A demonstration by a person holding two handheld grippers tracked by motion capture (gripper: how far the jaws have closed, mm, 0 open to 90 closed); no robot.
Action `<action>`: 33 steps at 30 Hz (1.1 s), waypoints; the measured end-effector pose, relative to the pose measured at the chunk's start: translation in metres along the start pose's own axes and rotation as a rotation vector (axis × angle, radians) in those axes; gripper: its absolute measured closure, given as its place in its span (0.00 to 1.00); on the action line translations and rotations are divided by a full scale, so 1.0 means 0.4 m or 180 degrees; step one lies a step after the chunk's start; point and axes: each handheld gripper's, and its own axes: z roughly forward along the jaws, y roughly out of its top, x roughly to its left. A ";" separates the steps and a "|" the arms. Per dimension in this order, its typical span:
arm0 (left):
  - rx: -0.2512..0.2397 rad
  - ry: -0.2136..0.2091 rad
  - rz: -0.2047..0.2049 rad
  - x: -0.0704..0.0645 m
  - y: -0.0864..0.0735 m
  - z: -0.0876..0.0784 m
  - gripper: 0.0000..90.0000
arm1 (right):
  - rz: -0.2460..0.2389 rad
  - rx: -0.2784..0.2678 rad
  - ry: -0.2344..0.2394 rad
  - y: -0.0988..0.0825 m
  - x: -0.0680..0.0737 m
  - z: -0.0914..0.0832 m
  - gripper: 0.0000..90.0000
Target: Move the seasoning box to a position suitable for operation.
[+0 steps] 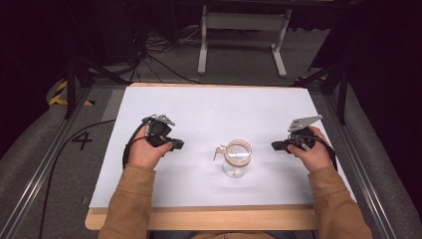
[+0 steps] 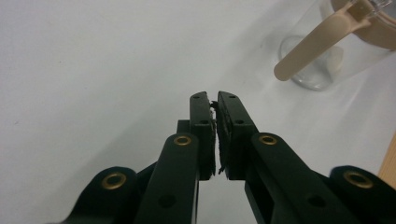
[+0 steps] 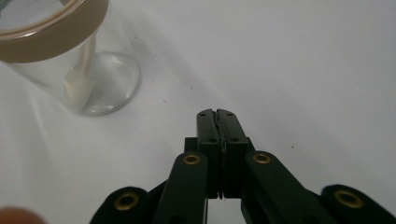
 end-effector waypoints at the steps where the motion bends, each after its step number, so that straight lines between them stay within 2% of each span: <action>1: -0.0007 -0.0023 0.0022 -0.003 0.002 -0.004 0.96 | -0.0005 -0.0003 -0.0010 -0.001 -0.001 -0.001 1.00; 5: -0.0057 -0.0121 0.0086 -0.020 0.009 -0.008 0.99 | 0.0004 -0.0012 -0.0002 -0.002 -0.001 -0.004 1.00; 7: -0.0056 -0.0222 0.0178 -0.038 0.016 -0.010 1.00 | 0.0013 -0.0029 -0.0007 -0.002 -0.003 -0.008 1.00; 8: -0.0046 -0.0258 0.0243 -0.043 0.019 -0.009 1.00 | 0.0016 -0.0031 -0.0009 -0.002 -0.004 -0.009 1.00; 11: 0.0012 -0.0495 0.0467 -0.075 0.030 -0.001 1.00 | 0.0018 -0.0034 -0.0018 -0.004 -0.005 -0.011 1.00; 13: 0.0047 -0.0614 0.0565 -0.093 0.034 0.006 1.00 | 0.0016 -0.0038 -0.0016 -0.004 -0.005 -0.012 1.00; 15: 0.0132 -0.0710 0.0739 -0.114 0.042 0.015 1.00 | 0.0014 -0.0046 -0.0013 -0.003 -0.004 -0.012 1.00; 16: 0.0132 -0.0710 0.0739 -0.114 0.042 0.015 1.00 | 0.0012 -0.0041 -0.0009 -0.003 -0.003 -0.011 1.00; 17: 0.0158 -0.0748 0.0795 -0.122 0.045 0.019 1.00 | 0.0009 -0.0041 0.0001 -0.003 -0.003 -0.011 1.00; 18: 0.0218 -0.0821 0.0922 -0.137 0.048 0.030 1.00 | 0.0008 -0.0040 0.0005 -0.003 -0.003 -0.011 1.00; 19: 0.0218 -0.0821 0.0922 -0.137 0.048 0.030 1.00 | 0.0007 -0.0040 0.0009 -0.003 -0.003 -0.011 1.00; 20: 0.0292 -0.0882 0.1074 -0.152 0.051 0.042 1.00 | 0.0007 -0.0041 0.0013 -0.003 -0.002 -0.011 1.00; 21: 0.0292 -0.0882 0.1074 -0.152 0.051 0.042 1.00 | 0.0000 -0.0042 0.0006 -0.004 -0.002 -0.011 1.00; 22: 0.0353 -0.0948 0.1149 -0.165 0.053 0.056 1.00 | -0.0001 -0.0042 0.0005 -0.004 -0.002 -0.011 1.00; 25: 0.0380 -0.0958 0.1187 -0.174 0.057 0.071 1.00 | 0.0000 -0.0047 0.0005 -0.006 -0.002 -0.012 1.00; 33: 0.0437 -0.0946 0.1147 -0.185 0.068 0.109 1.00 | 0.0021 -0.0060 0.0016 -0.014 0.004 -0.018 1.00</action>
